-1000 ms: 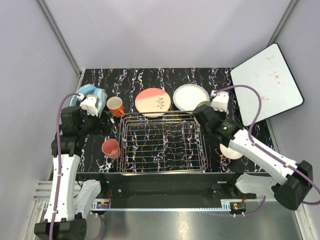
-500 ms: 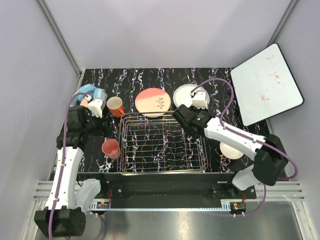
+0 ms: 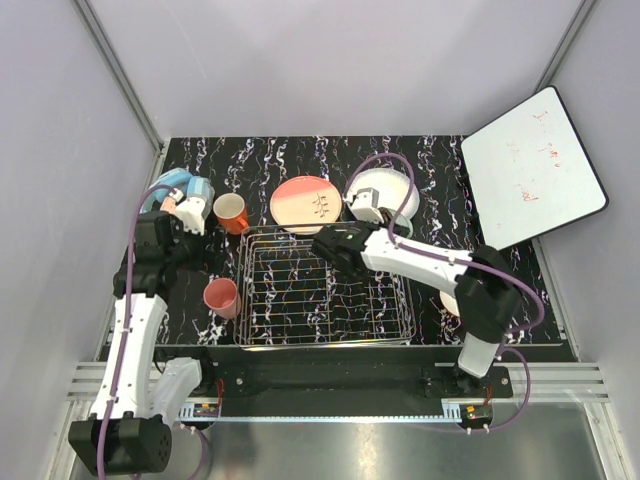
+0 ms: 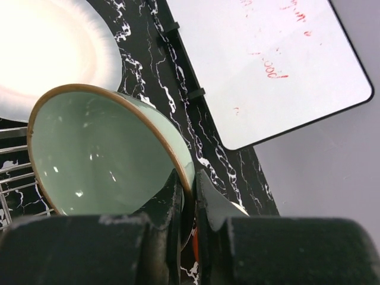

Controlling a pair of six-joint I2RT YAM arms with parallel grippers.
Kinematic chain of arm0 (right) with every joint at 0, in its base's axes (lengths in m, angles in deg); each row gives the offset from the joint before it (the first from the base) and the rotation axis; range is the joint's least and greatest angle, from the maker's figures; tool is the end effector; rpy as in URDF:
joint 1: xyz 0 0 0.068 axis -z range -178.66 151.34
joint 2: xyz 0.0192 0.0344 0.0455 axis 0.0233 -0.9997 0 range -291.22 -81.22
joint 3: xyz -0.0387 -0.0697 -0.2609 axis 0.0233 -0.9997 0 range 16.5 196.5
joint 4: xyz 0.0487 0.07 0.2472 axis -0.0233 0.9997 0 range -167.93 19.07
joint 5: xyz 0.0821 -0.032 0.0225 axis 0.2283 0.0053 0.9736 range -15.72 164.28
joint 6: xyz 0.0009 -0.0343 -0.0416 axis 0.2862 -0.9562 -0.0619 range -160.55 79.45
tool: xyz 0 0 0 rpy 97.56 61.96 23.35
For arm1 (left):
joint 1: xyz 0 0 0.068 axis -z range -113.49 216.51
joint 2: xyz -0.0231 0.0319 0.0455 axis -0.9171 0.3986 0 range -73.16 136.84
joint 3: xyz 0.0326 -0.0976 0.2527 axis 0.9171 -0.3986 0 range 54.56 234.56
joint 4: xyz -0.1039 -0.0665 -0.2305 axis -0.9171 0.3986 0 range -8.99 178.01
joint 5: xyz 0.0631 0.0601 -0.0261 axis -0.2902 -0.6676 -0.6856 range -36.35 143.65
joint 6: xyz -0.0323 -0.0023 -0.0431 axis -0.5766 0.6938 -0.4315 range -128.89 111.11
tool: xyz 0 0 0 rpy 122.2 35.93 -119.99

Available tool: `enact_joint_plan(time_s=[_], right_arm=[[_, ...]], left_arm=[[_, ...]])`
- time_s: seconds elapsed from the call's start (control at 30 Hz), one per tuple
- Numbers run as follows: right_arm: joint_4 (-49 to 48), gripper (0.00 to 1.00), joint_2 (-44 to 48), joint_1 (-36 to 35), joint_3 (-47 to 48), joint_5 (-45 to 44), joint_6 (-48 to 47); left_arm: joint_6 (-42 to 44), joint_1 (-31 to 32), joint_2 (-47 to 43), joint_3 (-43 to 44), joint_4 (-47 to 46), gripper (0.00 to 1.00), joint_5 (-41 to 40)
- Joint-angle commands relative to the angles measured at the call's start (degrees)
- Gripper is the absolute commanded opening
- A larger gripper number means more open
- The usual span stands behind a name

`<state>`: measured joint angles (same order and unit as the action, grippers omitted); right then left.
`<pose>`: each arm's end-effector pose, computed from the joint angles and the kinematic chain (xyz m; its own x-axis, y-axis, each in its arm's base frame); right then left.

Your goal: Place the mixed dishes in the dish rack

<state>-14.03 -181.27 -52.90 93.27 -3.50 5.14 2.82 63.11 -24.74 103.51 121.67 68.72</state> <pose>0.2146 0.2385 0.2504 -0.5105 -0.4495 -0.7330 0.3174 0.6938 -0.6465 0.1724 0.0009 0.3034 -0.6014 0.1606 -0.7826 0.2689 0.9631 -0.0090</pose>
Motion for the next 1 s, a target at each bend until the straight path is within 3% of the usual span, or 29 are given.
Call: enact_joint_plan(time_s=[0.0,0.2,0.7,0.97], right_arm=[[14.48,0.0,-6.98,-3.32,5.75,1.67,18.54],[29.69,0.0,-13.23,-5.52,11.73,0.44,32.7],[29.7,0.0,-10.08,-6.5,10.15,1.93,31.92],[29.7,0.0,-9.47,-3.42,3.92,4.74,33.84]], left_arm=[[1.21,-0.2,-1.66,-1.31,-2.34,0.99,0.31],[1.57,-0.21,-2.28,-1.84,-2.43,0.99,-0.13],[1.92,-0.2,-1.94,-2.72,-3.13,0.99,0.84],[2.97,0.5,2.19,-1.67,-4.37,0.99,1.98]])
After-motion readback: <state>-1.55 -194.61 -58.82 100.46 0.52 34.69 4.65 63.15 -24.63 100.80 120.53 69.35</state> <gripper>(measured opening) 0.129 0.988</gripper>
